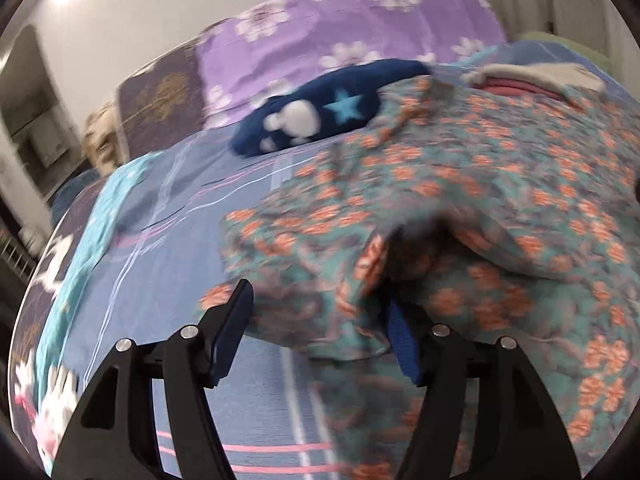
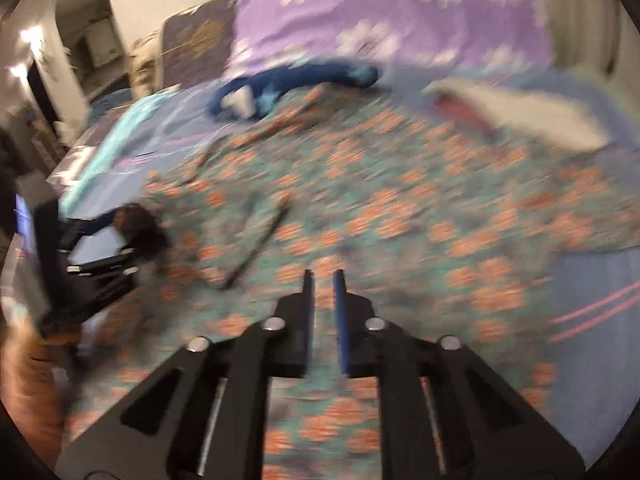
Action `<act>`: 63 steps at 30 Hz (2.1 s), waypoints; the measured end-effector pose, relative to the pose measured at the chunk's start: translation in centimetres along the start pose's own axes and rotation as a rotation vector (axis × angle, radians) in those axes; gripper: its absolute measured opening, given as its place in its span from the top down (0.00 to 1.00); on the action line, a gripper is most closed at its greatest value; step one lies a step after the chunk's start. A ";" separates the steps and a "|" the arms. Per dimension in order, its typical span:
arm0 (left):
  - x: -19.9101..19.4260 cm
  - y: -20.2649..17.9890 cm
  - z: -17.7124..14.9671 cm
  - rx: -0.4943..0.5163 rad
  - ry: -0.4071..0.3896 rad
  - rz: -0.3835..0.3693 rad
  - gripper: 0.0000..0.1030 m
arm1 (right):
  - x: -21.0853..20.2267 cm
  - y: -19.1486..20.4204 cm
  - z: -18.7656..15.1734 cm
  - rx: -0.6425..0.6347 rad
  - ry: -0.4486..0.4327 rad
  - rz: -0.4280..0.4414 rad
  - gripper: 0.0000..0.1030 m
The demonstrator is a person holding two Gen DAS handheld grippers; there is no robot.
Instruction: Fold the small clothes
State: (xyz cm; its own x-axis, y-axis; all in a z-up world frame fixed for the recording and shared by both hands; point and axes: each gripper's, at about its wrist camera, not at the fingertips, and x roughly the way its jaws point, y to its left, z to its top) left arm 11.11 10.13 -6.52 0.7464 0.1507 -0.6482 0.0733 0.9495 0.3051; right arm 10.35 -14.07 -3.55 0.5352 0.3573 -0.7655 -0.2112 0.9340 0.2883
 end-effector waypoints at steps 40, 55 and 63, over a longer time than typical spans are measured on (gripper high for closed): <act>-0.4 5.9 -1.8 -0.245 -0.060 -0.173 0.13 | 6.2 -6.0 8.2 0.111 -0.016 -0.153 0.41; 0.9 6.1 -2.3 -0.248 0.003 -0.200 0.11 | 2.4 -4.8 11.1 0.061 -0.218 -0.346 0.94; 1.4 4.7 -2.0 -0.186 0.038 -0.161 0.11 | 5.7 -8.7 9.7 0.083 -0.081 -0.376 0.83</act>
State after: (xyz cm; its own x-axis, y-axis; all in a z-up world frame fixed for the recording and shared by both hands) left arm 11.18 15.35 -7.42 0.7093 0.0007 -0.7049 0.0637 0.9959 0.0650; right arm 23.19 -20.09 -4.88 0.6259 -0.0141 -0.7798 0.0770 0.9961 0.0439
